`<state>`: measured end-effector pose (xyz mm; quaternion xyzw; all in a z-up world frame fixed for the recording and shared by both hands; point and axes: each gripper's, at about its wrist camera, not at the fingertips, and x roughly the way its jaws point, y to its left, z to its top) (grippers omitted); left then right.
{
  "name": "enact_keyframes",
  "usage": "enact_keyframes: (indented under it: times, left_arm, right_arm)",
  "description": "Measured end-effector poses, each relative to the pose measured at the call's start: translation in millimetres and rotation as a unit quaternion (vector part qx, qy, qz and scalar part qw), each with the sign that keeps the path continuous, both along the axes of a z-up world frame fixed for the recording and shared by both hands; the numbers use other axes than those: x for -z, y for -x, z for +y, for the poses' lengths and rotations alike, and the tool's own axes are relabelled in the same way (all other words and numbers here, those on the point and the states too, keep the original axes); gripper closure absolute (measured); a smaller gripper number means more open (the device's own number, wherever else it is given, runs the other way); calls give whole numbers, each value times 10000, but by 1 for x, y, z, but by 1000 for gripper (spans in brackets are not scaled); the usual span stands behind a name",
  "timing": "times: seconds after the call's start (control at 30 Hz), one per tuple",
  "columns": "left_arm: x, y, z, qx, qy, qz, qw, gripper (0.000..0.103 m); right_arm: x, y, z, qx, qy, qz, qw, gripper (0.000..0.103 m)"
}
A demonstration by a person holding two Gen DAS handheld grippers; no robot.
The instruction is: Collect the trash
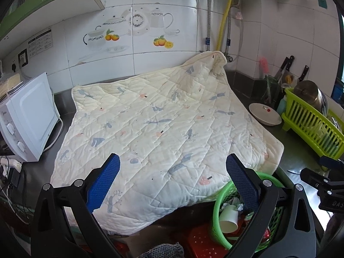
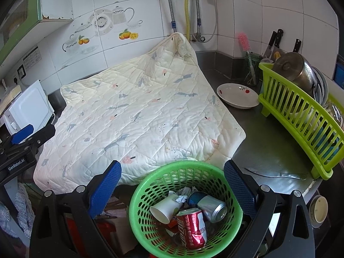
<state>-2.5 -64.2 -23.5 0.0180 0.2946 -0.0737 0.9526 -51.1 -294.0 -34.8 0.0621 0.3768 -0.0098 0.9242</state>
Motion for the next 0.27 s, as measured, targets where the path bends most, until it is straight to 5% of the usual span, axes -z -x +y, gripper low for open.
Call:
enact_keyframes:
  times: [0.27]
  left_arm:
    - [1, -2, 1, -72, 19, 17, 10000, 6]
  right_arm:
    - [3, -1, -4, 58, -44, -3, 10000, 10]
